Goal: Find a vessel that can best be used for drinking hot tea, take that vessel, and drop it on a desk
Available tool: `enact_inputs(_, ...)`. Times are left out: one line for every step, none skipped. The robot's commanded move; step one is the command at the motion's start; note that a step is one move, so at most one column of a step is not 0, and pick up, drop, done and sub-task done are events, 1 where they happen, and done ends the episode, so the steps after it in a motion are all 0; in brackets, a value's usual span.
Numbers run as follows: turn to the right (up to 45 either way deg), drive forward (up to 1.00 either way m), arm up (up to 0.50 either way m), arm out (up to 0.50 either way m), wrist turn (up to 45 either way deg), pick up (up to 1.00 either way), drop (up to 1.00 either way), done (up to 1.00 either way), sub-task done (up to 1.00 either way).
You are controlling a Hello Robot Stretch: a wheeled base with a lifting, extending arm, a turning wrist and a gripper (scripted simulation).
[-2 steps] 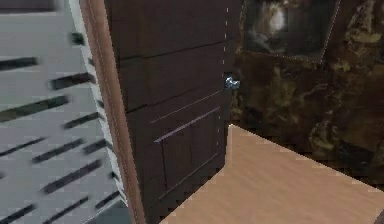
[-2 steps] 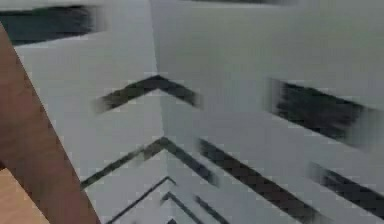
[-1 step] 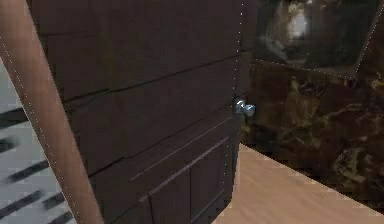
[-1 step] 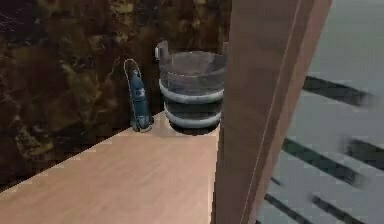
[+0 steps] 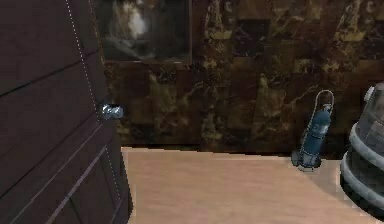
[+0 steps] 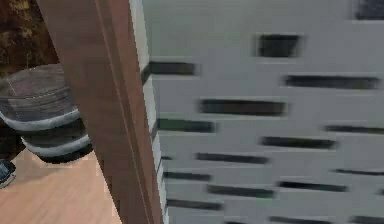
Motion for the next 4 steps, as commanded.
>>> enact_inputs(0.0, 0.45, 0.0, 0.0, 0.0, 0.0, 0.0, 0.0, 0.0)
enact_inputs(45.0, 0.0, 0.0, 0.0, 0.0, 0.0, 0.0, 0.0, 0.0)
enact_inputs(30.0, 0.0, 0.0, 0.0, 0.0, 0.0, 0.0, 0.0, 0.0)
enact_inputs(0.0, 0.95, 0.0, 0.0, 0.0, 0.0, 0.0, 0.0, 0.0)
